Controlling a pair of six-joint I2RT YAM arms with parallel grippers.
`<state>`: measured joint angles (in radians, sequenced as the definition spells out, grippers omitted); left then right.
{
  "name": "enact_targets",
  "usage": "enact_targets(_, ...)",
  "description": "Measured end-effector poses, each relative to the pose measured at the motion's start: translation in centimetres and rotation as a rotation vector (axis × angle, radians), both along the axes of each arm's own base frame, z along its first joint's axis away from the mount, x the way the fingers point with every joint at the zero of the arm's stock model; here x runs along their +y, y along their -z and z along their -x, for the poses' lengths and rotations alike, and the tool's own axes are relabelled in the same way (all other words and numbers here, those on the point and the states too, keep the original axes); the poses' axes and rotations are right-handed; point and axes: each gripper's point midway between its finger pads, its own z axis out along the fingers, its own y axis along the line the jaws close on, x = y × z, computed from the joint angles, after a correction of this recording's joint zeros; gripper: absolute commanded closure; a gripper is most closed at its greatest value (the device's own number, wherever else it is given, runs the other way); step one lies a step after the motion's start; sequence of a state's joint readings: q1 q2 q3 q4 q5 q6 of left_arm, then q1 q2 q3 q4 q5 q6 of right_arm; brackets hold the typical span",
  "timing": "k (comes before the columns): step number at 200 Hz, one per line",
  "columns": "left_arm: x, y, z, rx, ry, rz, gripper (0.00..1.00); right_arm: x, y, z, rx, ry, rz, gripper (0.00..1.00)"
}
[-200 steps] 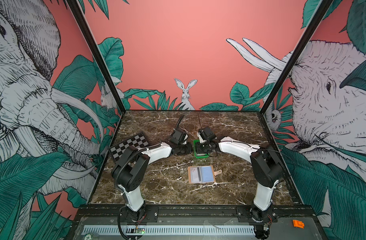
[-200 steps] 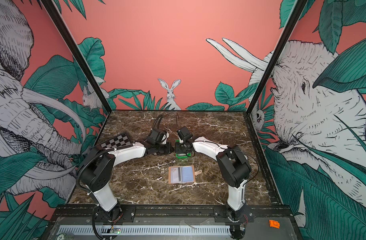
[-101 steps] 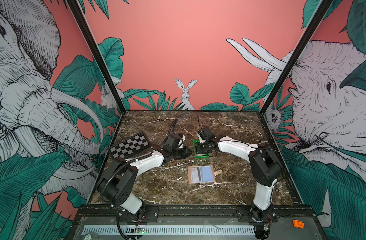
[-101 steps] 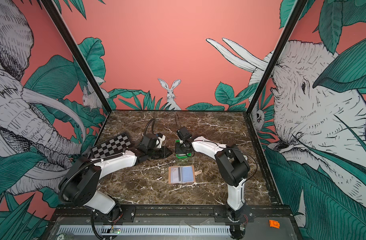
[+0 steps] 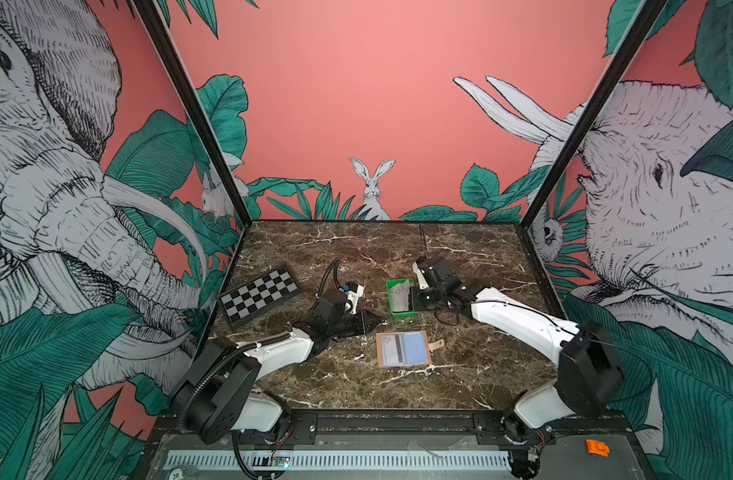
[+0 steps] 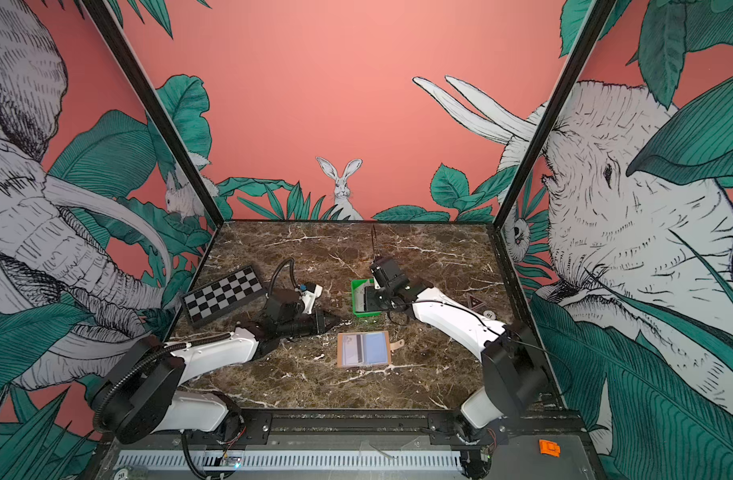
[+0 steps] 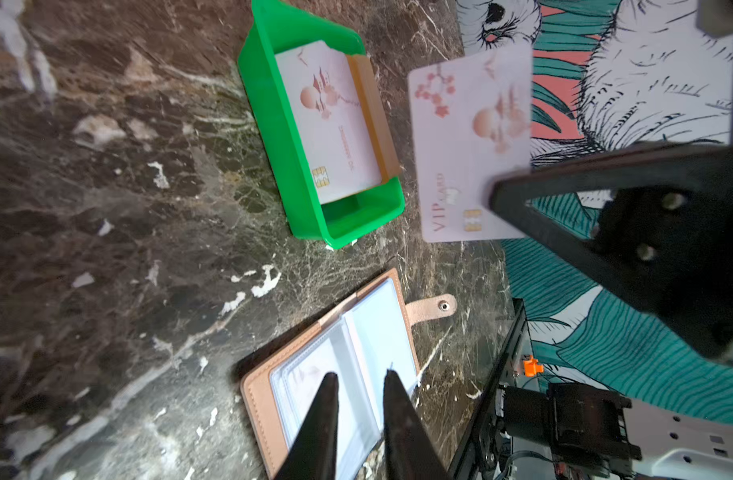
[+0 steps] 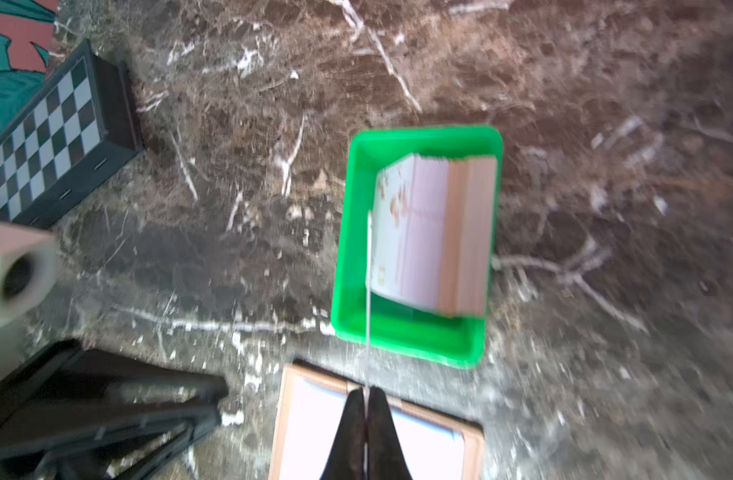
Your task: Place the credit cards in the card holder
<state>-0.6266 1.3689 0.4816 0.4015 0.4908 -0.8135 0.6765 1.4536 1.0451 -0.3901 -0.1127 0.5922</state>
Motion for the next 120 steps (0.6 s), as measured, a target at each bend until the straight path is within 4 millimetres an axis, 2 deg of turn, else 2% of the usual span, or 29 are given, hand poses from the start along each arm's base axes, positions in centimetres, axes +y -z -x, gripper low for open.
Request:
enact_targets(26, -0.7, 0.0, 1.2, -0.006, 0.031, 0.042, 0.77, -1.8, -0.7, 2.4, -0.023, 0.010, -0.041, 1.00)
enact_targets(59, -2.5, -1.3, 2.6, -0.047, 0.088, 0.098, 0.77, -3.9, -1.1, 5.7, -0.043, 0.021, -0.109, 1.00)
enact_targets(91, -4.0, -2.5, 4.2, -0.076, 0.143, 0.155, 0.77, -5.4, -1.3, 8.5, -0.063, 0.032, -0.198, 1.00)
enact_targets(120, -4.4, -3.0, 4.9, -0.075, 0.159, 0.224, 0.76, -6.4, -1.6, 10.4, -0.077, 0.043, -0.284, 1.00)
